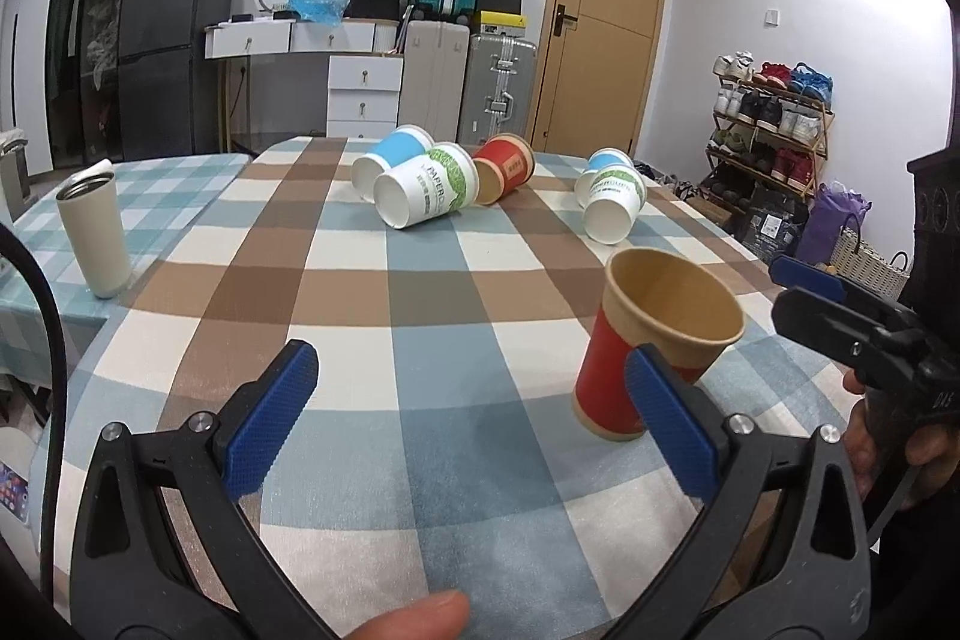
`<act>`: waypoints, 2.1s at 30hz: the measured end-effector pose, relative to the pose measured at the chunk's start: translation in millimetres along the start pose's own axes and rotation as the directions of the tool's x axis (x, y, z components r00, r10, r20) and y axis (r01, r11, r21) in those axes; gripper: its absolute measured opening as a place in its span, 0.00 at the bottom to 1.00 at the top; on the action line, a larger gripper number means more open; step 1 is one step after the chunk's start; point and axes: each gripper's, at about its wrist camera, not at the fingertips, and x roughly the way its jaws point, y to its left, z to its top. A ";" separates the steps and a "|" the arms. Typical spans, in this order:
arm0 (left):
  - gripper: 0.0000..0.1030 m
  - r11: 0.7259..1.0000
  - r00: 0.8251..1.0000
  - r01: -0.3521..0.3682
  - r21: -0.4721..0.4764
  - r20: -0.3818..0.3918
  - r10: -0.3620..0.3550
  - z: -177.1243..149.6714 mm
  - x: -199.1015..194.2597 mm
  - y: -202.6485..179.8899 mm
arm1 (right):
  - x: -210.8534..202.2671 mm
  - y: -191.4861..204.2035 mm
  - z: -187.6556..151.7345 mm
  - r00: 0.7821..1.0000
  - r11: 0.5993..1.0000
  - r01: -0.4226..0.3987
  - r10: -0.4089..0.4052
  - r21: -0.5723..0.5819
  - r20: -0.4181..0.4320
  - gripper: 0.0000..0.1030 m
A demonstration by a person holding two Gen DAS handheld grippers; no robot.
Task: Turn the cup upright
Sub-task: 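Open the right tool and withdraw it from the upright cup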
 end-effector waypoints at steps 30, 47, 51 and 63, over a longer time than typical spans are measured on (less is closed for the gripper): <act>0.99 0.997 0.998 0.024 0.075 0.064 -0.029 -3.1 -4.2 -16.9 | -19.5 -5.0 -15.1 0.997 0.999 -0.018 0.021 -0.037 0.075 1.00; 0.99 0.997 0.998 0.039 0.059 0.045 -0.041 -6.2 -5.1 -13.8 | -18.8 -6.4 -15.8 0.997 0.999 -0.022 0.025 -0.044 0.070 1.00; 0.99 0.997 0.998 0.040 0.059 0.047 -0.043 -6.6 -5.7 -14.1 | -18.9 -6.1 -15.9 0.997 0.999 -0.022 0.025 -0.043 0.069 1.00; 0.99 0.997 0.998 0.040 0.061 0.044 -0.043 -6.6 -4.9 -14.8 | -18.6 -5.4 -16.2 0.997 0.999 -0.021 0.024 -0.047 0.069 1.00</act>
